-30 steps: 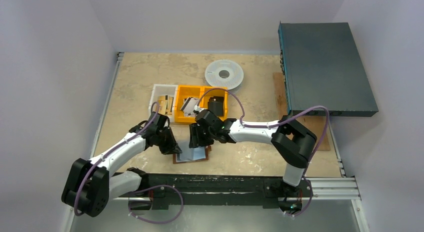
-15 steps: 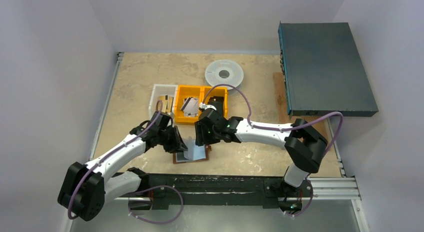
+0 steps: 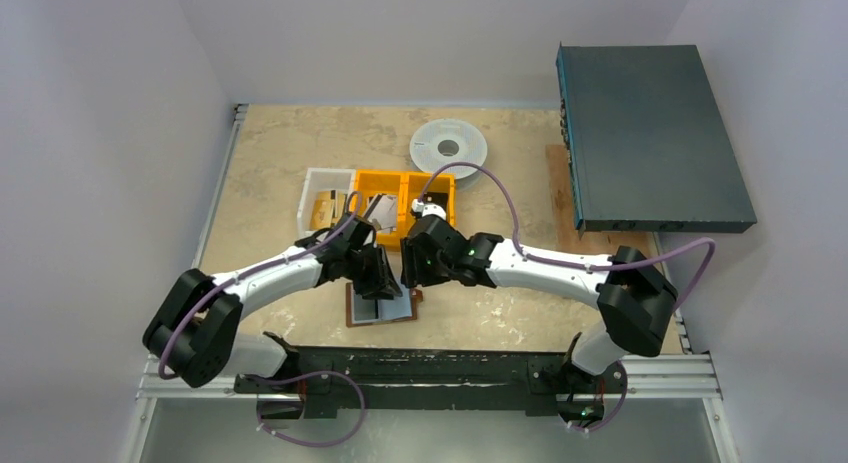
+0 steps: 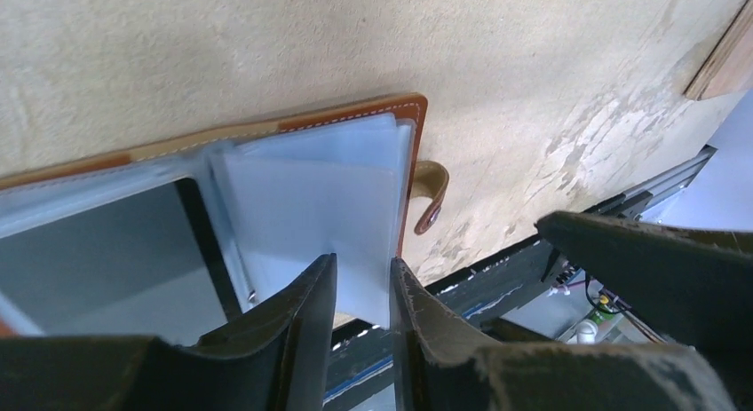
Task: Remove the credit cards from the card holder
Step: Remove the credit card from the card holder.
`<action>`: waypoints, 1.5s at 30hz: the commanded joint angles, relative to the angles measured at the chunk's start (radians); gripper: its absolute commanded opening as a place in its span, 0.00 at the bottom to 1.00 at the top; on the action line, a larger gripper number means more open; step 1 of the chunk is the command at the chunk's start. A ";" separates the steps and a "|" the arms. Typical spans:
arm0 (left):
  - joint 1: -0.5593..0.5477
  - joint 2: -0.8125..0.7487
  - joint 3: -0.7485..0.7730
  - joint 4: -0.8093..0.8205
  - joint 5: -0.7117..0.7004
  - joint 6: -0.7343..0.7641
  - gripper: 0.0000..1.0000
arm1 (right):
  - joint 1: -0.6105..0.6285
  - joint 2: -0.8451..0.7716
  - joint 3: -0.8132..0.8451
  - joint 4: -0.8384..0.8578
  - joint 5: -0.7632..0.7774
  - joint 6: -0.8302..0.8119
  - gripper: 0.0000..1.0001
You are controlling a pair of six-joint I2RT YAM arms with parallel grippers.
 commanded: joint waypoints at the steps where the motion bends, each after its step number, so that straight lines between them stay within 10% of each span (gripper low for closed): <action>1: -0.019 0.071 0.047 0.082 0.021 -0.031 0.30 | -0.001 -0.053 -0.015 -0.023 0.050 0.012 0.48; 9: -0.027 0.137 0.061 0.113 0.022 -0.030 0.49 | 0.000 -0.070 -0.030 -0.032 0.050 0.016 0.48; 45: 0.099 -0.271 0.126 -0.397 -0.288 0.108 0.52 | -0.009 0.042 0.043 0.120 -0.157 0.000 0.53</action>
